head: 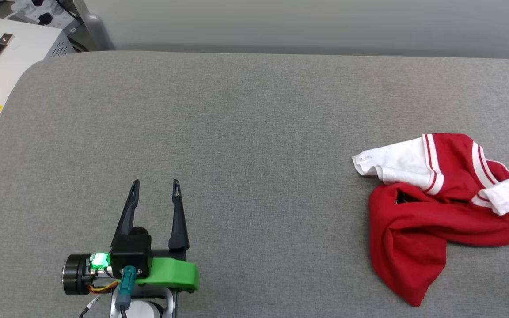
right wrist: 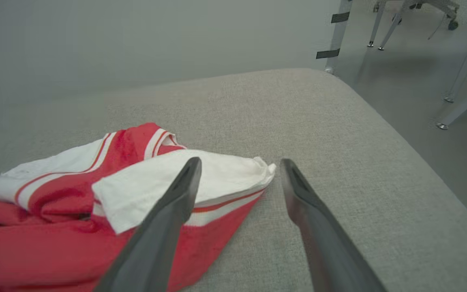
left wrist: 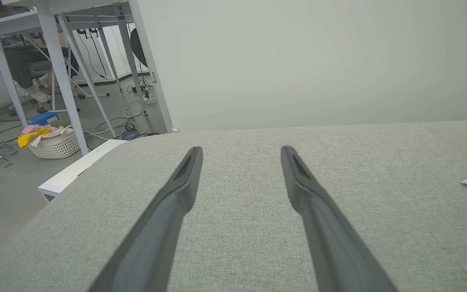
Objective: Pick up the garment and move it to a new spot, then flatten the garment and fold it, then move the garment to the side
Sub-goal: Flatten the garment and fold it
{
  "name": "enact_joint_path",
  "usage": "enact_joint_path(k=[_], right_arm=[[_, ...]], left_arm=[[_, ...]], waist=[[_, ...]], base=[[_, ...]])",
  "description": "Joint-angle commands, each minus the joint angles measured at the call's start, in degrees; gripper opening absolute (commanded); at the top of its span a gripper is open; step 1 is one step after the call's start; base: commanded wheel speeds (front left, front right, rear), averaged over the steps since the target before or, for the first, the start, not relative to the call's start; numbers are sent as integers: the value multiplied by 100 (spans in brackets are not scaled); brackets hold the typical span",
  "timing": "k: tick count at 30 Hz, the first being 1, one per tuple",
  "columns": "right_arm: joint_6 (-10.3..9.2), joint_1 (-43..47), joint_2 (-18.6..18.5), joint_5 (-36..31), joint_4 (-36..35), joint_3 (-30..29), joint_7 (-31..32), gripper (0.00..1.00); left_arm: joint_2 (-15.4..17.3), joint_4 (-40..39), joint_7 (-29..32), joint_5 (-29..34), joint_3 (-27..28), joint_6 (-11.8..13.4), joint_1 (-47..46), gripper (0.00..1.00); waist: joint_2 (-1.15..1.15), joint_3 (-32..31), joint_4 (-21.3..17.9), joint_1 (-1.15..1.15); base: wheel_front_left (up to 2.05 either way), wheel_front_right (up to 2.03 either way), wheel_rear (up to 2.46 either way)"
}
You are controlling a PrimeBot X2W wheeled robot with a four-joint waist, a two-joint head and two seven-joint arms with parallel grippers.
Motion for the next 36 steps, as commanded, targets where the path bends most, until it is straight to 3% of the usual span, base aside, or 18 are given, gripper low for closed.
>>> enact_joint_path(k=[1,4,8,11,14,20,24,28,36], right_arm=[[-4,168,53,-193,-275,-216,-33,100],[-4,433,208,-796,-1364,-963,130,100],[-4,340,407,-1369,-2843,-1280,932,100],[-4,3,330,-1684,-3592,-966,1646,100],[-4,-519,71,-1762,-3978,-255,2386,100],[-4,-1722,-701,-1159,-3883,1589,3832,100],[-4,-2570,-899,-432,-3520,2702,4871,100],[-4,-3325,-978,-143,-3080,3740,5614,100],[-4,-4054,-911,-81,-1601,5205,5763,100]], left_arm=[[11,-9,-33,53,20,-41,103,100],[26,-35,-33,71,26,-42,134,100],[35,-69,-33,76,35,-46,123,100],[32,-82,-33,89,7,-65,62,100],[26,-89,-33,95,-28,-80,-25,100],[6,-131,-33,95,-91,-97,-213,100],[-6,-174,-33,105,-126,-89,-345,100],[-25,-190,-33,97,-185,-91,-514,100],[-72,-187,-33,31,-277,-28,-766,100]], waist=[[0,-61,-20,0],[0,-86,-8,0],[0,-27,17,0],[0,67,75,0],[0,186,152,0],[0,468,330,0],[0,700,440,0],[0,951,580,0],[0,1331,851,0]], base=[[0,0,0],[0,0,0],[0,0,0],[0,0,0],[0,0,0],[0,0,0],[0,0,0],[0,0,0],[0,0,0]])
